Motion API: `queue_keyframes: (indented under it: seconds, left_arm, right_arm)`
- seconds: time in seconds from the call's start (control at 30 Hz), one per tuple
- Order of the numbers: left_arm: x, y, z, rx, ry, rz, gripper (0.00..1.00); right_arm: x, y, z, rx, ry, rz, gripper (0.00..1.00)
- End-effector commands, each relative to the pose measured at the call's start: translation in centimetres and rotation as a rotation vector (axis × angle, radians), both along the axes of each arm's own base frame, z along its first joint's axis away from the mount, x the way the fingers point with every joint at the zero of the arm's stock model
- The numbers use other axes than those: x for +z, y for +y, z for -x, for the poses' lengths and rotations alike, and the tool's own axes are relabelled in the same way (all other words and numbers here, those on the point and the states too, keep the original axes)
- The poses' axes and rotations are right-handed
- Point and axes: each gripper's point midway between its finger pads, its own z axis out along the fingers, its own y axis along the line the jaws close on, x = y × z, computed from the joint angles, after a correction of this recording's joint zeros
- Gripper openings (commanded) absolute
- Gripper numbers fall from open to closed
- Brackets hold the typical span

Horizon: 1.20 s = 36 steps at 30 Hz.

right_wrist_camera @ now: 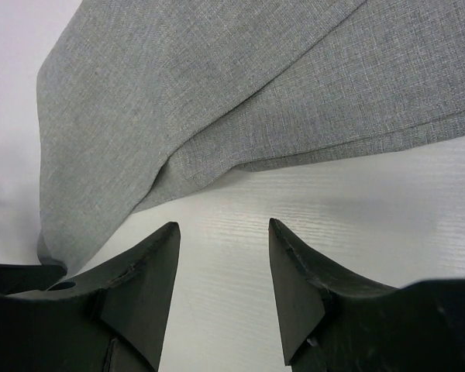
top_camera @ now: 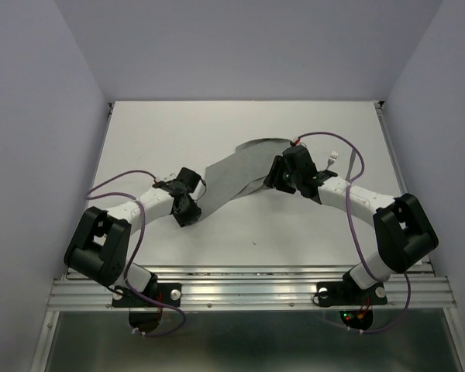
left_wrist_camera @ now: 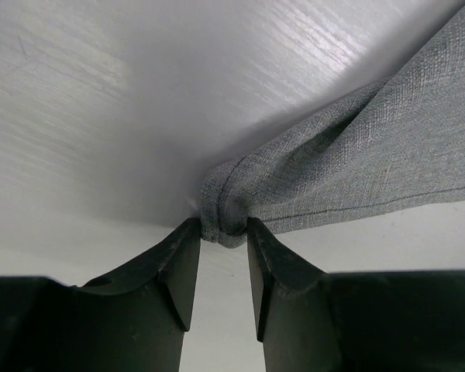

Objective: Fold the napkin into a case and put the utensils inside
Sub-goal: Pick up the crumpled napkin from the center of the board.

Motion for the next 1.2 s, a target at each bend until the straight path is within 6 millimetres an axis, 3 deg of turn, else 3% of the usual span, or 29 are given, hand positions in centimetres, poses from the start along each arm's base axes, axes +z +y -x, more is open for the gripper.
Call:
queue_keyframes:
  seconds: [0.0,0.1,0.13,0.2,0.27,0.37,0.4,0.5,0.53,0.57,0.67,0.73,0.77,0.8,0.9,1.0,1.17]
  left_arm:
    - [-0.5,1.3,-0.6,0.042,-0.032,-0.036,0.40]
    - [-1.2,1.0,-0.5,0.023,-0.019,-0.028,0.28]
    - [-1.6,1.1,-0.3,0.020,-0.004,-0.034,0.13]
    - [-1.3,0.8,-0.6,0.011,-0.003,-0.027,0.00]
    - [-0.2,0.4,-1.1,-0.009,-0.023,-0.013,0.00]
    - [3.9,-0.8,-3.3,-0.040,-0.122,0.029,0.00]
    - [5.0,-0.9,-3.8,-0.045,-0.152,0.037,0.00]
    - [8.4,-1.5,-5.5,-0.069,-0.232,0.065,0.00]
    - [8.8,-1.6,-5.8,-0.075,-0.239,0.069,0.00]
    - [9.4,-1.7,-6.2,-0.084,-0.244,0.080,0.00]
    - [9.9,-1.7,-6.8,-0.093,-0.252,0.097,0.00]
    - [10.1,-2.0,-7.0,-0.104,-0.257,0.119,0.00]
    - [10.3,-2.0,-7.2,-0.101,-0.263,0.126,0.00]
    - [10.4,-2.1,-7.3,-0.102,-0.266,0.134,0.00]
    - [10.9,-2.2,-7.6,-0.102,-0.280,0.142,0.00]
    - [11.1,-2.3,-7.9,-0.102,-0.284,0.143,0.00]
    - [11.0,-2.3,-8.0,-0.109,-0.281,0.140,0.00]
  right_arm:
    - [0.3,0.4,0.0,0.023,-0.010,0.002,0.55]
    - [0.2,0.3,0.0,0.018,-0.009,0.009,0.55]
    - [0.1,0.2,0.0,0.016,-0.009,0.015,0.55]
    - [0.1,-0.2,-0.2,0.004,-0.016,0.034,0.56]
    - [0.0,-1.0,-0.5,-0.016,-0.014,0.061,0.56]
    - [0.2,-3.4,-1.8,-0.080,-0.007,0.045,0.54]
    - [0.2,-5.0,-2.7,-0.116,0.003,0.030,0.54]
    - [1.0,-7.1,-4.8,-0.153,-0.012,0.021,0.51]
    - [0.4,-8.9,-5.8,-0.188,0.000,0.030,0.50]
    - [1.1,-9.3,-7.0,-0.193,-0.014,0.017,0.49]
    - [0.2,-11.8,-10.2,-0.232,0.010,-0.002,0.46]
    - [-0.5,-12.5,-11.5,-0.238,0.032,-0.042,0.46]
    - [-2.2,-13.4,-12.2,-0.257,0.071,-0.046,0.45]
    - [-1.6,-12.8,-13.3,-0.234,0.059,-0.072,0.45]
    - [-3.0,-12.8,-15.4,-0.222,0.073,-0.083,0.48]
    - [-4.8,-12.7,-16.5,-0.219,0.097,-0.081,0.53]
    - [-5.2,-12.5,-18.2,-0.207,0.083,-0.149,0.52]
